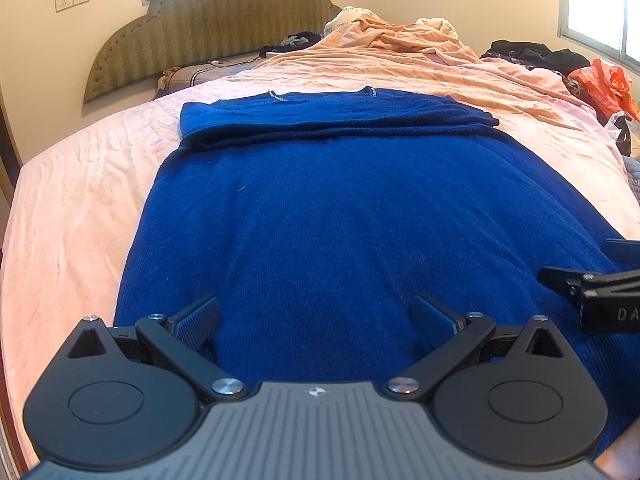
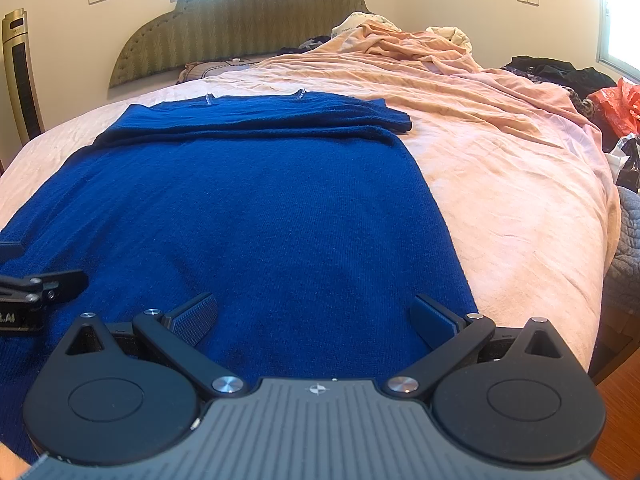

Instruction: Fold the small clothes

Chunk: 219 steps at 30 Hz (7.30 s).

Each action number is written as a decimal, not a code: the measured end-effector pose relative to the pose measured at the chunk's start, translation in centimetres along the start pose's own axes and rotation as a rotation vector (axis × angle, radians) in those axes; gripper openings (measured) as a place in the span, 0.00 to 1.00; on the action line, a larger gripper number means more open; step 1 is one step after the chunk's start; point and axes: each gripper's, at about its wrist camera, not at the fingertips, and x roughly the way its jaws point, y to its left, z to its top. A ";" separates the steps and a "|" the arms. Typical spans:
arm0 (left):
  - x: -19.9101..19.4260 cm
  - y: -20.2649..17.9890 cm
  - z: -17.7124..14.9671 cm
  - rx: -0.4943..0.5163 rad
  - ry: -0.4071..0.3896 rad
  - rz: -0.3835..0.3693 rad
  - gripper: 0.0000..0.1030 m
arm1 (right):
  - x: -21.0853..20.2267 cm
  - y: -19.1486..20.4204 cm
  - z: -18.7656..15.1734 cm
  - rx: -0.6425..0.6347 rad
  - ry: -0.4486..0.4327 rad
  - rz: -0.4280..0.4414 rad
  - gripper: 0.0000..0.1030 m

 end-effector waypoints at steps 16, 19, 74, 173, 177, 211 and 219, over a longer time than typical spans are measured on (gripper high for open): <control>-0.7 0.1 -0.6 0.005 -0.011 -0.011 1.00 | 0.0 -0.1 0.0 -0.001 -0.002 0.002 0.99; -0.7 0.0 -0.6 0.006 -0.011 -0.010 1.00 | 0.1 0.0 0.0 -0.002 -0.002 0.003 0.99; -3.5 13.1 -3.5 -0.575 0.260 -0.536 0.05 | -1.3 -15.5 -1.4 0.550 0.333 0.649 0.10; 11.5 14.5 5.9 -1.234 -0.056 -0.308 0.88 | 14.2 -12.9 9.9 0.893 0.097 0.418 0.64; 14.0 14.2 8.2 -1.181 -0.037 -0.245 0.88 | 14.2 -12.5 10.3 0.886 0.102 0.413 0.67; -1.2 14.2 0.4 -0.920 -0.083 -0.288 0.05 | 1.8 -16.2 4.1 0.833 0.127 0.597 0.11; -7.1 13.7 -1.3 -0.559 -0.107 -0.079 0.10 | -2.0 -19.3 3.8 0.667 0.003 0.403 0.55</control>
